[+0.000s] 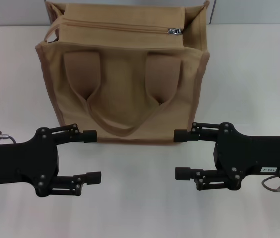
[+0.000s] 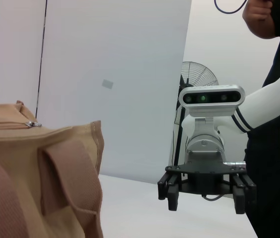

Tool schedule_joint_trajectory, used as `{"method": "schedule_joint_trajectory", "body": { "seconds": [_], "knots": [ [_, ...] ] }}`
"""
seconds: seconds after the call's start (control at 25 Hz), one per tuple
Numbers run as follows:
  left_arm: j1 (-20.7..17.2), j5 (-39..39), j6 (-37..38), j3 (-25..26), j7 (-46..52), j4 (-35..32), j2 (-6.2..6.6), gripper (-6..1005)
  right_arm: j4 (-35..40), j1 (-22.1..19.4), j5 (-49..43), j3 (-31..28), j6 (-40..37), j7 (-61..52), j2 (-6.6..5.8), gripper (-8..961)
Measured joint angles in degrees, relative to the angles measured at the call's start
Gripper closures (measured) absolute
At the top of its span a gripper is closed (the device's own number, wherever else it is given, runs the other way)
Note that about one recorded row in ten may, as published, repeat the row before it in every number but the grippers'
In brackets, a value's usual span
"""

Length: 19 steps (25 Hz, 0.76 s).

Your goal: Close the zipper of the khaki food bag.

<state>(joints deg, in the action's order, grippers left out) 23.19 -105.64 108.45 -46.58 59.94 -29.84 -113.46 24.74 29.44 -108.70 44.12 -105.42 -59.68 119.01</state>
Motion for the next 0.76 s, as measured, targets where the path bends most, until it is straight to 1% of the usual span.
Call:
{"method": "schedule_joint_trajectory", "body": {
  "seconds": [0.76],
  "knots": [
    [-0.2, 0.0, 0.4, 0.0, 0.0, 0.0, 0.09, 170, 0.3, 0.1, 0.1, 0.0, -0.1, 0.0, 0.00, 212]
  ]
}}
